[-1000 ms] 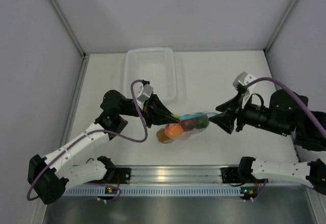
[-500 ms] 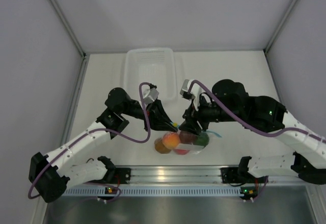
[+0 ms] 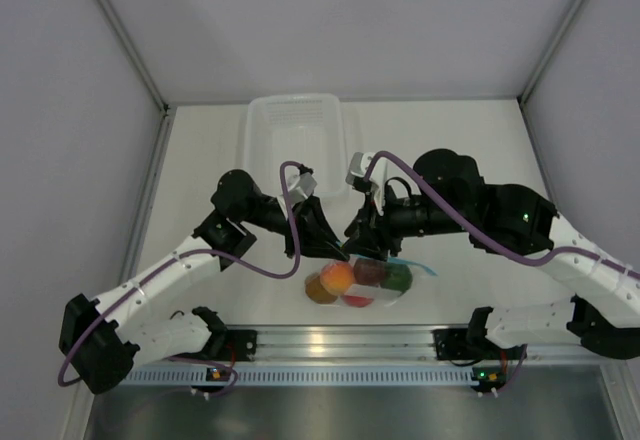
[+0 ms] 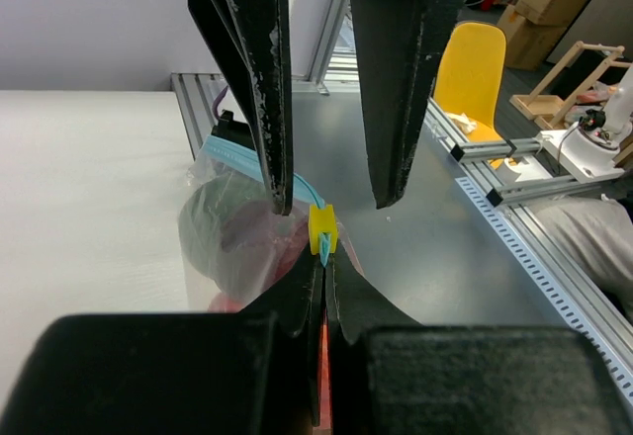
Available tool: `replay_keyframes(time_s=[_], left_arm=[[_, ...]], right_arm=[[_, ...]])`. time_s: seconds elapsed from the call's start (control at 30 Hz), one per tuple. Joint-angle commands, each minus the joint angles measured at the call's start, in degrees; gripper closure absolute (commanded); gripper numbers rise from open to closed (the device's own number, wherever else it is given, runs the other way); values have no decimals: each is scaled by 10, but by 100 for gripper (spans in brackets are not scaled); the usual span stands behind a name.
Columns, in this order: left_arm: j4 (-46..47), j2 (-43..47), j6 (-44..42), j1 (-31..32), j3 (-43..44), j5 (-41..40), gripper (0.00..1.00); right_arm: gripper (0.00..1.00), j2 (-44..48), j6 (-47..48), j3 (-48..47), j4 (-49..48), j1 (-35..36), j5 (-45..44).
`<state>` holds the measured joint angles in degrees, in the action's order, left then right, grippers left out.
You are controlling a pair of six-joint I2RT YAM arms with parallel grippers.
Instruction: Open the zip-top bag and remove the fake food
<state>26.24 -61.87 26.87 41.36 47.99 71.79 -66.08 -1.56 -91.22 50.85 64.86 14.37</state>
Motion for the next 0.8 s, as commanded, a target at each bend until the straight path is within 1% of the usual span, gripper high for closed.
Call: replay_keyframes(time_s=[0.0, 0.13, 0.27, 0.4, 0.43, 0.47, 0.5, 0.53, 0.77], left_arm=[[22, 0, -3, 2, 30, 15, 100], [22, 2, -5, 2, 33, 12, 100], [22, 3, -6, 2, 33, 13, 100], [22, 9, -8, 2, 30, 12, 100], [22, 10, -8, 2, 30, 12, 100], [22, 10, -8, 2, 29, 12, 100], [22, 10, -8, 2, 30, 12, 100], [21, 11, -7, 2, 32, 11, 100], [21, 10, -6, 2, 38, 9, 100]], right_arm=[[64, -7, -2, -22, -49, 3, 24], [66, -12, 0, -17, -47, 3, 30], [69, -12, 2, -7, -50, 3, 28], [78, -12, 4, -5, -49, 3, 21], [78, -12, 5, -6, -45, 4, 18], [78, -12, 5, -5, -44, 4, 16], [75, -12, 6, -5, -44, 3, 10], [73, -9, 6, 2, -44, 3, 7], [72, 3, 8, 17, -48, 3, 4]])
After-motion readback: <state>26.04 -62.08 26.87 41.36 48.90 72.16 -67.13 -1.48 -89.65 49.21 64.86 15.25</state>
